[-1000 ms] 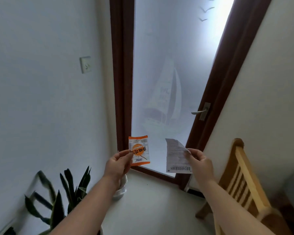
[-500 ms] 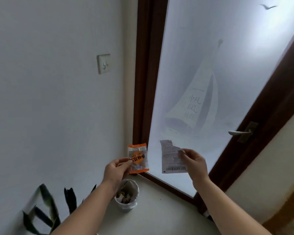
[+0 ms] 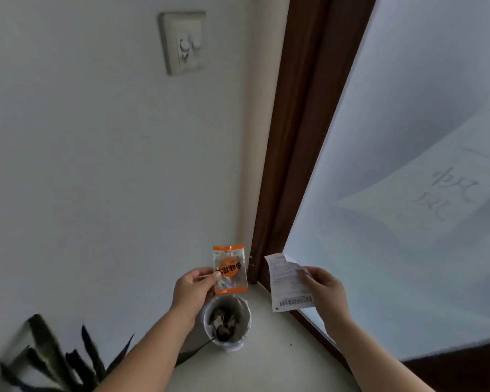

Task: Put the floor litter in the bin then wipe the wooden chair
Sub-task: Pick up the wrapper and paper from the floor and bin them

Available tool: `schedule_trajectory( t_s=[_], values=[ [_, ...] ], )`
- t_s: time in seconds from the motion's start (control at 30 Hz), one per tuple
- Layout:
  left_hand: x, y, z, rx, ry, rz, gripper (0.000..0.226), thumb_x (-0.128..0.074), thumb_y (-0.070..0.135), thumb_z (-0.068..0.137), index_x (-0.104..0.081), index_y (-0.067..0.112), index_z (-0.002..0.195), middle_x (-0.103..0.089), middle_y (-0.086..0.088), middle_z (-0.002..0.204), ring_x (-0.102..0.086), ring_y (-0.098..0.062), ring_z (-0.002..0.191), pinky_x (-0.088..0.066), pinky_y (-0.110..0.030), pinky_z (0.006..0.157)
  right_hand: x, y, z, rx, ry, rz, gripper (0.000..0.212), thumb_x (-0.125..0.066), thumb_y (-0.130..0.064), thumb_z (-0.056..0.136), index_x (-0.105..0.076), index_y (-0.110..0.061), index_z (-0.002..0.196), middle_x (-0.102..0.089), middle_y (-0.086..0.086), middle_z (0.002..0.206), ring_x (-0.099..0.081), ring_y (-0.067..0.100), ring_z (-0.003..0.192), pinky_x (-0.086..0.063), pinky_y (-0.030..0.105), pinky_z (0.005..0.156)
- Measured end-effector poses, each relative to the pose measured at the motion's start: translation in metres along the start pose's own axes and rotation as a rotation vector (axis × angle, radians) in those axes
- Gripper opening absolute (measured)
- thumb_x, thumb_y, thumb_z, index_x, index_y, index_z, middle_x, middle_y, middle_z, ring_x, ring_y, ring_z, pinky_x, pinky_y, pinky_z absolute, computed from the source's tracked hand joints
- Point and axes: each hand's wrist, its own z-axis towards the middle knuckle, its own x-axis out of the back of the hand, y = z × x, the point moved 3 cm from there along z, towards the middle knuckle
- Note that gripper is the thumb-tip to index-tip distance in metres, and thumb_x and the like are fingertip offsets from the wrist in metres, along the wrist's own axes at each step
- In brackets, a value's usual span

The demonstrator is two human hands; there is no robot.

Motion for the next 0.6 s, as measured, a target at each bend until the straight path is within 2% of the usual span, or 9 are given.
schedule_trajectory(
  t_s=[0.07,0.1,0.23,0.3,0.4,0.5,0.6],
  values=[
    [-0.003,-0.017,0.025,0.034,0.022,0.042,0.011,-0.068,0.014,0.085,-0.064,0.018,0.094,-0.071,-0.007,0.093,-0.069,-0.019,0.082,-0.053,-0.026,0.065,-0.015,0.023,0.024,-0.040,-0.023,-0.036,0.011,-0.065,-0.017,0.086,-0.073,-0.021,0.081,-0.073,0.005,0.081,-0.068,0.027,0.077,-0.055,0.043,0.072],
    [-0.004,-0.026,0.039,0.054,0.028,0.059,0.010,-0.068,0.015,0.085,-0.064,0.020,0.093,-0.071,-0.006,0.093,-0.069,-0.020,0.084,-0.054,-0.027,0.069,-0.023,0.036,0.034,-0.060,-0.041,-0.044,0.010,-0.065,-0.017,0.085,-0.073,-0.022,0.081,-0.073,0.005,0.081,-0.068,0.027,0.077,-0.055,0.041,0.072],
    [-0.008,-0.070,0.092,0.108,0.052,0.150,0.014,-0.068,0.015,0.086,-0.067,0.015,0.100,-0.070,-0.003,0.092,-0.066,-0.015,0.082,-0.051,-0.024,0.069,-0.052,0.097,0.072,-0.165,-0.058,-0.058,0.010,-0.063,-0.015,0.087,-0.070,-0.017,0.080,-0.068,0.001,0.074,-0.060,0.014,0.064,-0.048,0.019,0.054],
    [-0.010,-0.094,0.119,0.121,0.041,0.201,0.011,-0.068,0.016,0.086,-0.067,0.019,0.096,-0.070,0.000,0.092,-0.065,-0.014,0.082,-0.051,-0.026,0.071,-0.066,0.130,0.089,-0.222,-0.057,-0.066,0.010,-0.063,-0.016,0.087,-0.070,-0.017,0.079,-0.068,0.000,0.073,-0.059,0.014,0.065,-0.047,0.022,0.057],
    [-0.011,-0.134,0.162,0.156,0.027,0.282,0.012,-0.070,0.016,0.084,-0.068,0.027,0.086,-0.072,0.001,0.092,-0.067,-0.018,0.089,-0.053,-0.036,0.086,-0.086,0.183,0.110,-0.315,-0.054,-0.070,0.011,-0.063,-0.014,0.086,-0.070,-0.016,0.079,-0.069,0.005,0.076,-0.060,0.019,0.068,-0.047,0.031,0.063],
    [-0.013,-0.180,0.202,0.217,0.035,0.326,0.011,-0.072,0.017,0.082,-0.072,0.024,0.091,-0.073,-0.001,0.093,-0.068,-0.020,0.090,-0.053,-0.042,0.092,-0.110,0.234,0.132,-0.377,-0.057,-0.099,0.011,-0.061,-0.012,0.087,-0.069,-0.012,0.081,-0.067,0.005,0.075,-0.059,0.018,0.066,-0.045,0.028,0.060],
    [-0.013,-0.231,0.236,0.294,0.073,0.343,0.011,-0.072,0.015,0.081,-0.072,0.020,0.091,-0.073,-0.006,0.094,-0.068,-0.023,0.089,-0.052,-0.039,0.092,-0.134,0.283,0.154,-0.423,-0.060,-0.129,0.012,-0.058,-0.011,0.089,-0.069,-0.012,0.083,-0.068,0.006,0.078,-0.059,0.016,0.066,-0.044,0.025,0.056]
  ],
)
